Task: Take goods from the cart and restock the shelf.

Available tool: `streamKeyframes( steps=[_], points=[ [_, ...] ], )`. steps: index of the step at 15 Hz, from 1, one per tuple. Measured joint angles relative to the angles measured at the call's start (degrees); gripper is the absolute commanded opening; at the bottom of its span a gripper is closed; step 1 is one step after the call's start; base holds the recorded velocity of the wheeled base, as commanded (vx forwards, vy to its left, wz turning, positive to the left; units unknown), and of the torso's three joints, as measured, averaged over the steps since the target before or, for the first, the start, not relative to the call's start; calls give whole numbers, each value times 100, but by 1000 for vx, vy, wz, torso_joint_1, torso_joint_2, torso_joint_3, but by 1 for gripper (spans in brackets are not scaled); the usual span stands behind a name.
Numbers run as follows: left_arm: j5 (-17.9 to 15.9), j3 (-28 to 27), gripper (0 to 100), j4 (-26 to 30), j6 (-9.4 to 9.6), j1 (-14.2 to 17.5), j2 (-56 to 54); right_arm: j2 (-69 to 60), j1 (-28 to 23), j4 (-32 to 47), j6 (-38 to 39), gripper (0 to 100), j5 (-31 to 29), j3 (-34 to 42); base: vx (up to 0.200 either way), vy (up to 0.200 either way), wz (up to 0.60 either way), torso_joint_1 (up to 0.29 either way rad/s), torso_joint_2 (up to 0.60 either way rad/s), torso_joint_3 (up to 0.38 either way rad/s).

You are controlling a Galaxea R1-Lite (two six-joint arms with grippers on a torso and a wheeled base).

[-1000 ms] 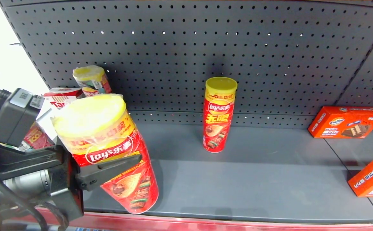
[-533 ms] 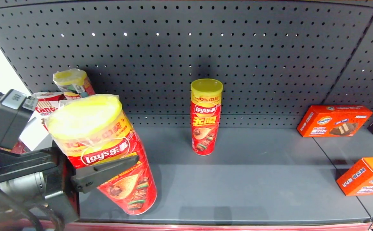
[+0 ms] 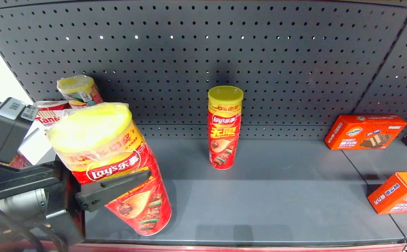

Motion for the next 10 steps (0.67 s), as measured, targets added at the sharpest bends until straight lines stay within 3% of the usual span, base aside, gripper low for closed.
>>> streamKeyframes(
  steps=[3, 10],
  points=[
    [-2, -23, 0, -2, -2, 6, 2, 845, 608, -83, -156, 100, 61, -262, 0, 0, 0, 0, 0, 0],
    [24, -69, 0, 5, -11, 105, 16, 3152, 1460, -1296, 90, 100, 57, -1014, 0, 0, 0, 0, 0, 0]
  ],
)
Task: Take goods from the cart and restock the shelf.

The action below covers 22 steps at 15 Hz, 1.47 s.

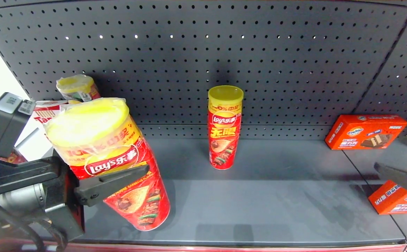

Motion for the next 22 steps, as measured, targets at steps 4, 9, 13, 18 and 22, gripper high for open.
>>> streamKeyframes(
  steps=[4, 9, 13, 18, 22],
  points=[
    [0, -11, 0, 9, 0, 105, 9, 1014, 293, -471, 162, 100, 6, -394, 0, 0, 0, 0, 0, 0],
    [-30, 5, 0, 17, -5, 130, 37, 2316, 347, -1279, 69, 100, 931, -1039, 0, 0, 0, 0, 0, 0],
    [-60, -33, 0, -10, -206, 130, 67, 3189, 414, -1319, -478, 100, 2648, -1891, 0, 0, 0, 0, 0, 0],
    [-211, -74, 0, -16, -288, 141, 98, 4223, 494, -1431, -996, 100, 3499, -2660, 0, 0, 0, 0, 0, 0],
    [-295, -122, 0, -29, -329, 141, 201, 4846, 599, -1459, -1009, 100, 3532, -3217, 0, 0, 0, 0, 0, 0]
  ],
)
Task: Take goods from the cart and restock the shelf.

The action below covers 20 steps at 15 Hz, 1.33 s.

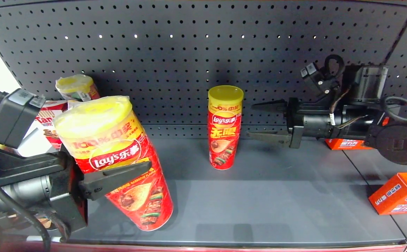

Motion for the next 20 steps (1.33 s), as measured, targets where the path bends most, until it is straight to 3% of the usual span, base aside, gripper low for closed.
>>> streamKeyframes(
  steps=[7, 18, 19, 20],
  points=[
    [-46, -405, 0, -6, -2, 173, 254, 855, 269, -295, 2, 100, 2, -503, 0, 0, 0, 0, 0, 0],
    [-48, -336, 0, -5, 0, 272, 334, 1822, 595, -503, 24, 100, -60, -1054, 0, 0, 0, 0, 0, 0],
    [-46, -336, 0, -5, 0, 293, 336, 1888, 597, -521, 20, 0, -28, -1097, 0, 0, 0, 0, 0, 0],
    [-48, -335, 0, -5, 2, 306, 336, 1949, 608, -575, 24, 0, -61, -1130, 0, 0, 0, 0, 0, 0]
  ],
)
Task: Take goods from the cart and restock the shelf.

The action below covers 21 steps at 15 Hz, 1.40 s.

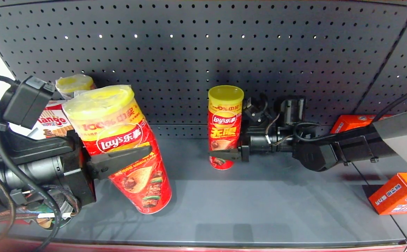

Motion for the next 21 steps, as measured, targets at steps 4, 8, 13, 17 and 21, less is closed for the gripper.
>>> streamKeyframes(
  steps=[4, 8, 13, 17, 21],
  points=[
    [9, 5, 0, 0, 2, 20, -2, 91, 52, -51, -5, 0, -27, 0, 0, 0, 0, 0, 0, 0],
    [9, 5, 0, 0, 5, 18, -9, -138, 61, -29, 6, 0, -22, 212, 0, 0, 0, 0, 0, 0],
    [4, 0, 0, 0, 0, 5, -24, -902, 268, -681, 4, 0, -16, 1440, 0, 0, 0, 0, 0, 0],
    [9, -1, 0, 2, -2, -2, -27, -1552, 568, -1552, 9, 0, -98, 2931, 0, 0, 0, 0, 0, 0],
    [11, -1, 0, 2, -5, -2, -30, -1833, 688, -2233, 9, 0, -194, 3901, 0, 0, 0, 0, 0, 0]
  ],
)
